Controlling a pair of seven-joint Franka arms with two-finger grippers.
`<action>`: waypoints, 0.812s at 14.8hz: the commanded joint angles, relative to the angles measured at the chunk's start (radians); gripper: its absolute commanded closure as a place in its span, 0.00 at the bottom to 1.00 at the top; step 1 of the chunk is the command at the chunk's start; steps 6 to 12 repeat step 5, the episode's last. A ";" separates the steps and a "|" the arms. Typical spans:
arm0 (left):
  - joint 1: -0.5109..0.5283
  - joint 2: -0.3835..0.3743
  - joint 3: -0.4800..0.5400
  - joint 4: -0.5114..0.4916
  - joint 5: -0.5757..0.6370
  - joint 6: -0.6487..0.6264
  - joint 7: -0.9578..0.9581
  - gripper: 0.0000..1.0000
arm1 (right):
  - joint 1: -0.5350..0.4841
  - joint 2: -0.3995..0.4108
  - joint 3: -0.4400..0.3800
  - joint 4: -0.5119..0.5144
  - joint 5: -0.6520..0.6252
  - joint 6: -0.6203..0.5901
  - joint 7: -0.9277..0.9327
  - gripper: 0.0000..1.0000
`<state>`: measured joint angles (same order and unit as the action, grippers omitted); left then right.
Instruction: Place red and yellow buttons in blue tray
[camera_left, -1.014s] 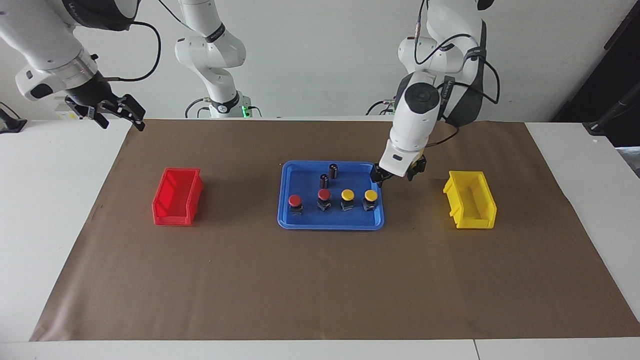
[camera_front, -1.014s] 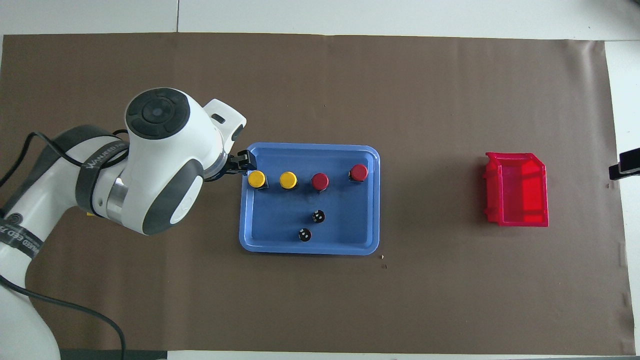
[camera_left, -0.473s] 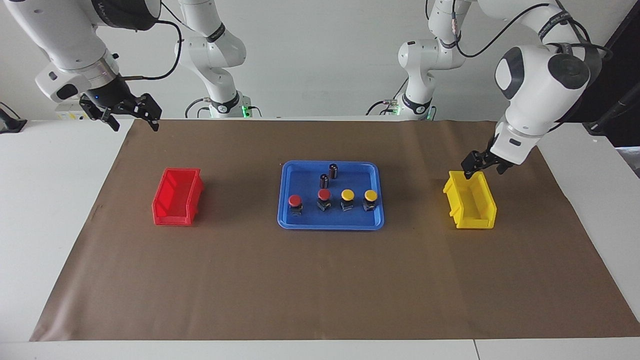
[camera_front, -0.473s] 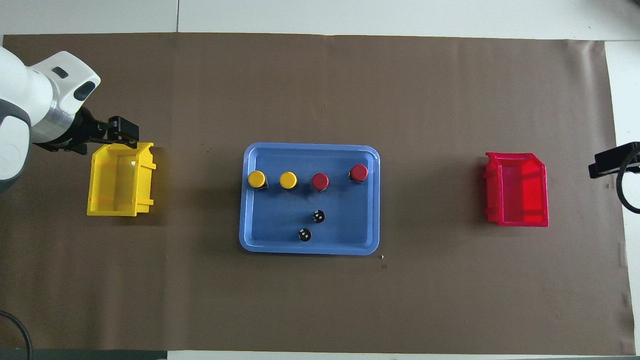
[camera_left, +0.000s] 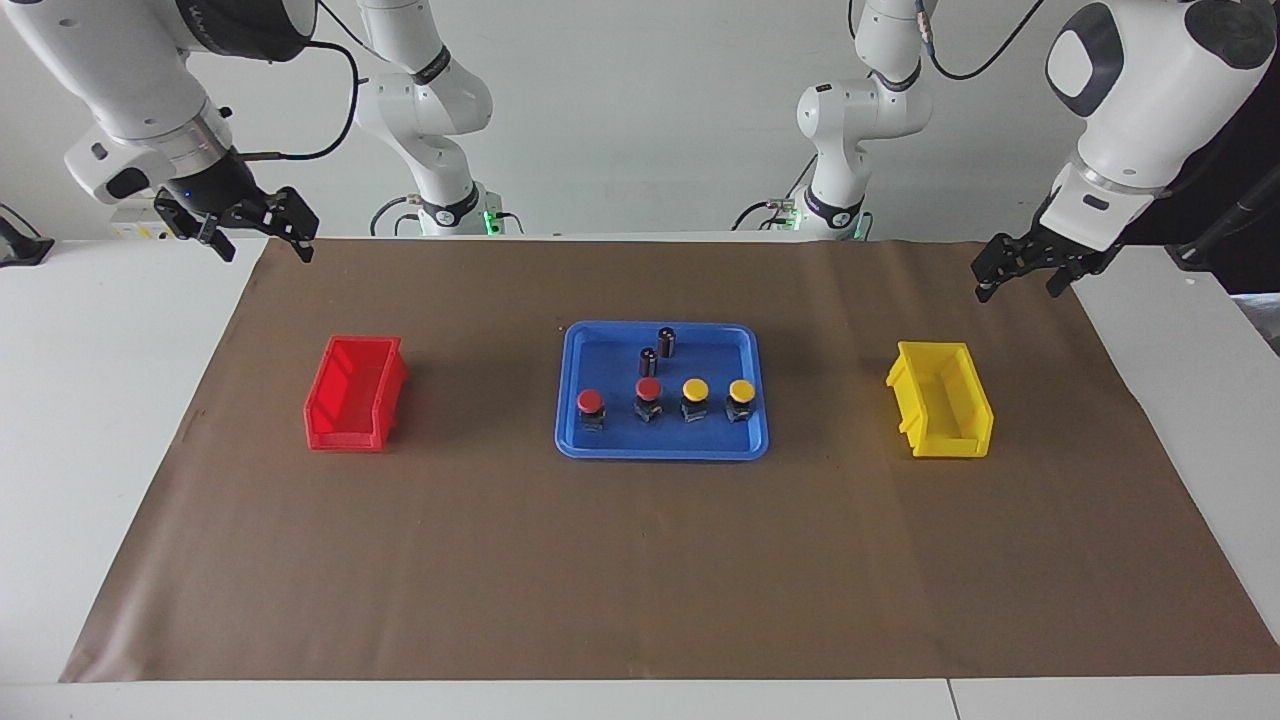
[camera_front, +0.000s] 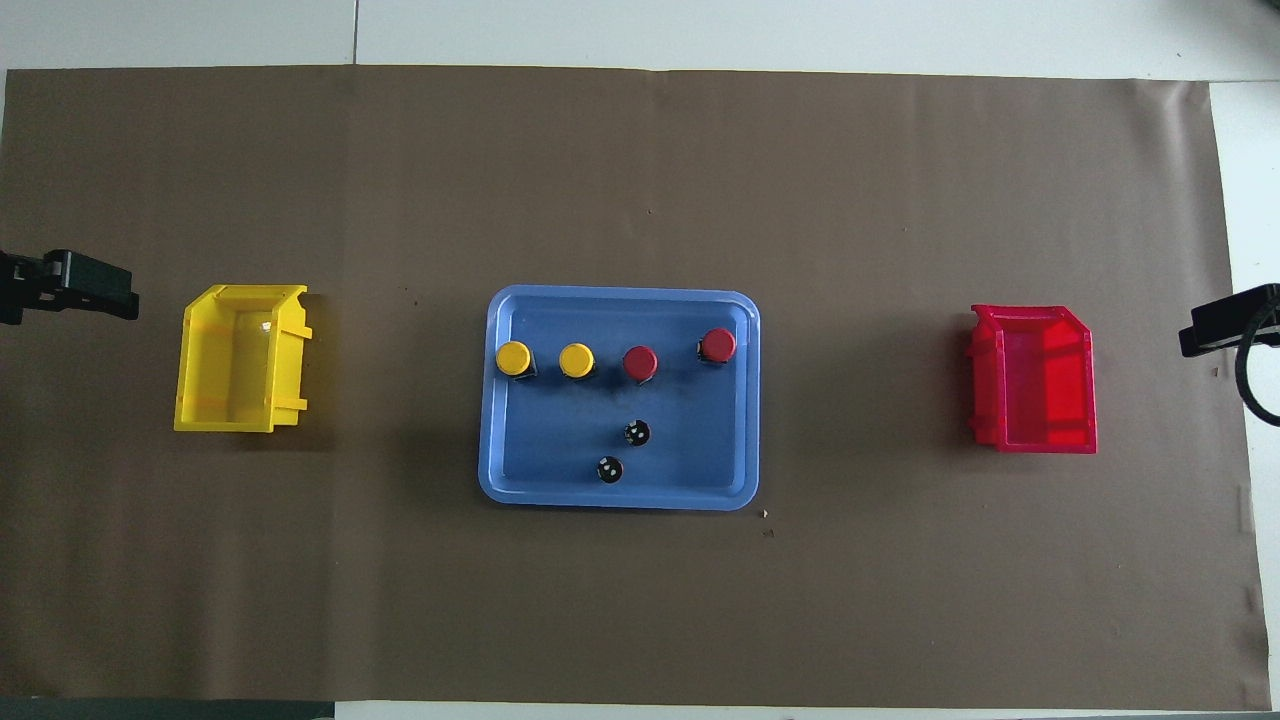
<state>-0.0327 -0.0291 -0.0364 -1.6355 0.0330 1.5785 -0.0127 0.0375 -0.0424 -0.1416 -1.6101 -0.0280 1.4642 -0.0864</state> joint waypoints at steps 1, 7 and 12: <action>-0.055 -0.008 0.058 0.020 -0.001 -0.031 0.031 0.00 | 0.001 -0.019 0.002 -0.019 -0.001 0.001 -0.009 0.00; -0.056 -0.009 0.081 0.020 -0.002 -0.031 0.060 0.00 | -0.001 -0.019 0.002 -0.019 0.000 0.001 -0.009 0.00; -0.056 -0.009 0.081 0.020 -0.002 -0.031 0.060 0.00 | -0.001 -0.019 0.002 -0.019 0.000 0.001 -0.009 0.00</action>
